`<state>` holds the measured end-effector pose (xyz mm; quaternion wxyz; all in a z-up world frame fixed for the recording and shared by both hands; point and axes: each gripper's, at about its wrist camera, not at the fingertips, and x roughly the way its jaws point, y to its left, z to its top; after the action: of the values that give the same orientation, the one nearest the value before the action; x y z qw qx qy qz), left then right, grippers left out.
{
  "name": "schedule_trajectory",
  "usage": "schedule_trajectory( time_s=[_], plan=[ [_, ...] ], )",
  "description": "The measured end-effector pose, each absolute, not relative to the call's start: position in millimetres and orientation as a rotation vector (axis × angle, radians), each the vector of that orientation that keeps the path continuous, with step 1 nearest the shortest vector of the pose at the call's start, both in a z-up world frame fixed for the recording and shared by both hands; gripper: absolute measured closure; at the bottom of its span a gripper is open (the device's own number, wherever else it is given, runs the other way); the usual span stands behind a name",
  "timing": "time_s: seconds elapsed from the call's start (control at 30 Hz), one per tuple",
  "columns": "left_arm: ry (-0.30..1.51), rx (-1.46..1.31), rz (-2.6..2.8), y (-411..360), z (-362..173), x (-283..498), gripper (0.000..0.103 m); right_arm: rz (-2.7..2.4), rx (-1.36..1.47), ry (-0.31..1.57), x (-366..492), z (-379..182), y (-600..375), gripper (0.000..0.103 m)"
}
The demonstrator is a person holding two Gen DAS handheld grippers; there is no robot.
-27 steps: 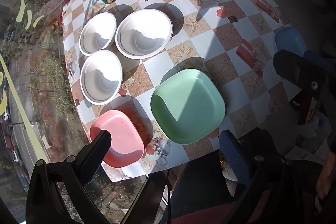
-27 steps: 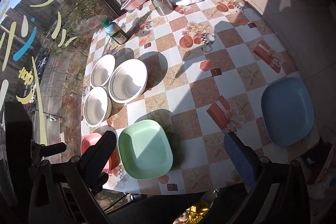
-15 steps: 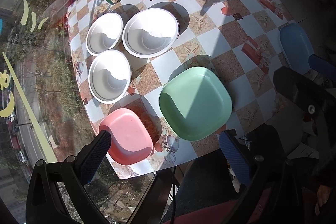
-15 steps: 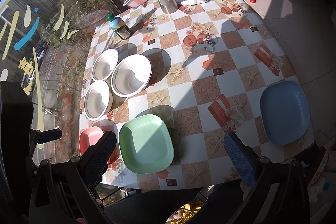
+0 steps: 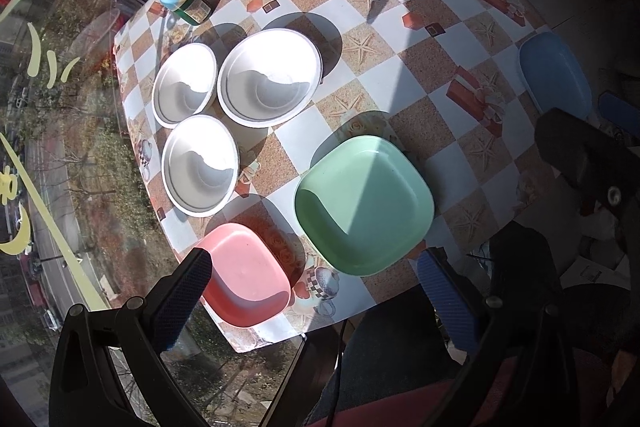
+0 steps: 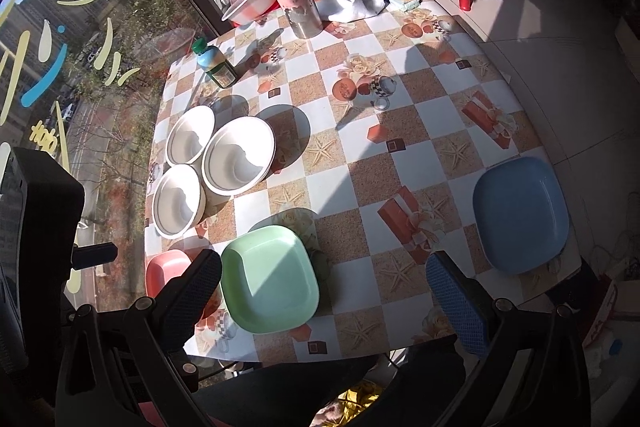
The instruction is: Organize plates and bowls
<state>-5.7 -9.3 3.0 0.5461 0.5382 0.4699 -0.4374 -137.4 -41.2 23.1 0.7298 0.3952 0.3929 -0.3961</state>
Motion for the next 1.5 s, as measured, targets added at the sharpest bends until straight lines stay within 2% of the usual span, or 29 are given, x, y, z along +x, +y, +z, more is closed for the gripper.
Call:
schedule_trajectory(
  time_s=[0.53, 1.23, 1.5],
  plan=[
    [1.208, 1.281, -0.967, 0, -28, 8, 0.0, -0.836, 0.911, 0.888, -130, 6, -31, 0.0],
    [1.196, 1.256, -0.945, -2, -22, 17, 0.0, -0.821, 0.928, 0.957, -120, -1, -41, 0.0],
    [1.265, 1.145, -0.925, 3, -18, 33, 0.0, -0.824, 0.882, 1.014, -112, -2, -47, 0.0]
  ],
)
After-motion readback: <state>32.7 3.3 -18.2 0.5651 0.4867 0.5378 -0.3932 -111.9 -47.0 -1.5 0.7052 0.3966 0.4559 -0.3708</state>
